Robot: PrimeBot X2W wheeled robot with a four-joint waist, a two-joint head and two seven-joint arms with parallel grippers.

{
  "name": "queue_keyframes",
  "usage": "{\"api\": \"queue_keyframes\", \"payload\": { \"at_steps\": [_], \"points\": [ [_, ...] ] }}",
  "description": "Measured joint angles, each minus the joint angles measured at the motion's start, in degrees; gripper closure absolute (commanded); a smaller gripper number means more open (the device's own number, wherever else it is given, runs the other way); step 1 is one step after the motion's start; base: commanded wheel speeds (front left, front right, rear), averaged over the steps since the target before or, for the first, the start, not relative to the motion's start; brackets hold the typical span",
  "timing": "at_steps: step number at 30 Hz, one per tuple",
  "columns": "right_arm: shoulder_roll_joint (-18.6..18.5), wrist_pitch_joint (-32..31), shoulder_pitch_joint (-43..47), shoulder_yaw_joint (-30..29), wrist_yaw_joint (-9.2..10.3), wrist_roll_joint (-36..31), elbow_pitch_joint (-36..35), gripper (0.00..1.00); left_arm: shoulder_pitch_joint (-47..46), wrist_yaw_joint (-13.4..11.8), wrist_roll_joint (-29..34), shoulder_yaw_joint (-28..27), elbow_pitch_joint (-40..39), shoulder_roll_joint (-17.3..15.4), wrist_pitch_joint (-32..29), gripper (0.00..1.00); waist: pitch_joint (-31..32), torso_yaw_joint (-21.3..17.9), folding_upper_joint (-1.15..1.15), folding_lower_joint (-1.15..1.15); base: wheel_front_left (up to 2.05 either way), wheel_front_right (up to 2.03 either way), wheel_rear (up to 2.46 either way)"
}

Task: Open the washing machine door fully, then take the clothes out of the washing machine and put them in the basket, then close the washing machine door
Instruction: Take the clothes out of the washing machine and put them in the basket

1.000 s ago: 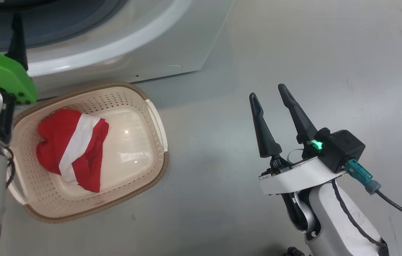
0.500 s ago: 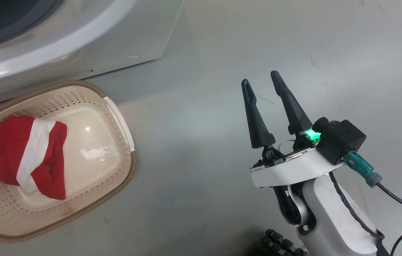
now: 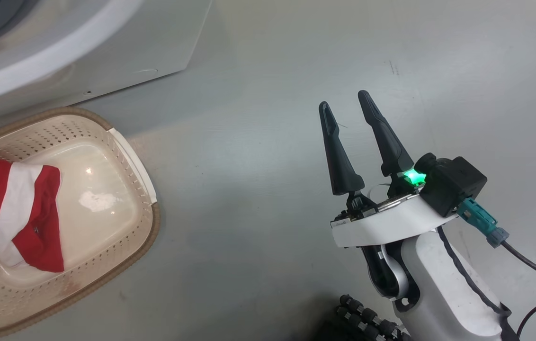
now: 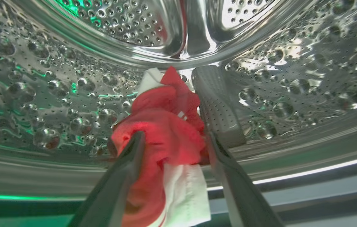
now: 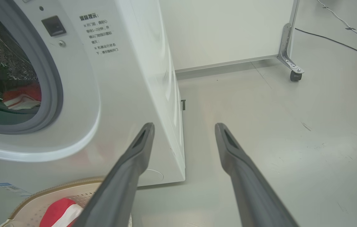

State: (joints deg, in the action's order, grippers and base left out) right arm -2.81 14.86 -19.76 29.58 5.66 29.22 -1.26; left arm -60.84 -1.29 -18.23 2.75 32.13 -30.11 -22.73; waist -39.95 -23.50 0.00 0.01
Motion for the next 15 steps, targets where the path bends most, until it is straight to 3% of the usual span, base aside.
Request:
{"api": "queue_keyframes", "payload": {
  "at_steps": [11,12,13,14,15],
  "points": [
    [0.0,0.0,-1.0,0.1,0.12,0.0,0.0,0.0,-0.8,-1.4,2.7,1.6,4.6,-1.7,-3.6,0.0,-0.5,-0.1,0.0,0.0,0.0,0.0,0.0],
    [0.0,0.0,-1.1,0.2,0.12,0.0,0.0,0.0,-1.3,-1.7,2.7,1.8,5.3,-1.6,-4.8,0.11,-0.5,0.0,0.0,0.0,0.0,0.0,0.0],
    [0.0,0.0,-1.2,0.2,0.13,0.0,0.0,0.0,-1.5,-1.8,2.7,2.0,5.6,-1.6,-5.0,0.66,-0.5,0.0,0.0,0.0,0.0,0.0,0.0],
    [0.0,0.0,-1.2,0.2,0.13,0.0,0.0,0.0,-1.7,-2.0,2.7,2.0,5.8,-1.5,-5.0,0.87,-0.5,0.0,0.0,0.0,0.0,0.0,0.0],
    [0.0,0.0,-1.2,0.2,0.14,0.0,0.0,0.0,-1.9,-2.0,2.7,2.1,6.0,-1.5,-5.0,1.0,-0.5,0.0,0.0,0.0,0.0,0.0,0.0]
  ]
}}
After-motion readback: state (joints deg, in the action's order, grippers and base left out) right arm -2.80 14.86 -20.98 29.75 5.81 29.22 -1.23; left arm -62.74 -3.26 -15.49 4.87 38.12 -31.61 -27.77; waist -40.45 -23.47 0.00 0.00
